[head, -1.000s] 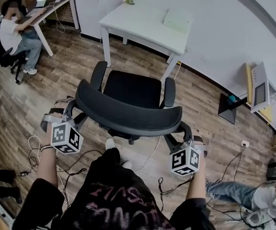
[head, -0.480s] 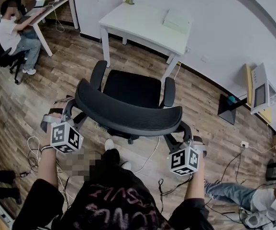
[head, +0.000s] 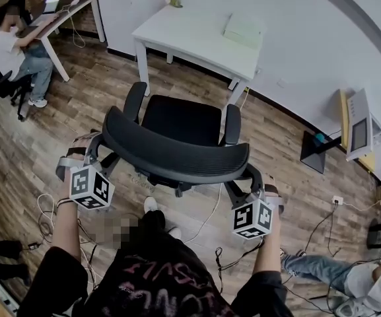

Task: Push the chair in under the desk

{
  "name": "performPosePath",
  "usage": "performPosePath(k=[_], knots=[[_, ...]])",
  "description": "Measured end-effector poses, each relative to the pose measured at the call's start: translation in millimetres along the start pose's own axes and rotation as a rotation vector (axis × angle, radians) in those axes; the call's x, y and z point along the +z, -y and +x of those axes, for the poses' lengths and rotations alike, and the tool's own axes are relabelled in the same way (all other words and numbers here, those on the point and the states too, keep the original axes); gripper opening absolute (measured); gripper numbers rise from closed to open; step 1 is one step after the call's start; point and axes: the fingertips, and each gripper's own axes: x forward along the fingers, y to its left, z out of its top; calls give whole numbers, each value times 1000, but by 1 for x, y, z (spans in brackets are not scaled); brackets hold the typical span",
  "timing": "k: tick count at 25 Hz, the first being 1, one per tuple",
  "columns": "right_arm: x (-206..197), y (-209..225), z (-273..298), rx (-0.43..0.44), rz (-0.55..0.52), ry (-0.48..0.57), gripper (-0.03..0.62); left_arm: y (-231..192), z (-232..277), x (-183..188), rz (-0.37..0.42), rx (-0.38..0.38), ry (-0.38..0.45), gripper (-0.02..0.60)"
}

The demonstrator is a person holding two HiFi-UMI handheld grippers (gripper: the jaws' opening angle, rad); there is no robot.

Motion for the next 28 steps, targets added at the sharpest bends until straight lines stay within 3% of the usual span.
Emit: performPosePath(k=[28], knots=[[11,86,109,-32,43,-95,265,-102,109,-8,5,-50,39,241]])
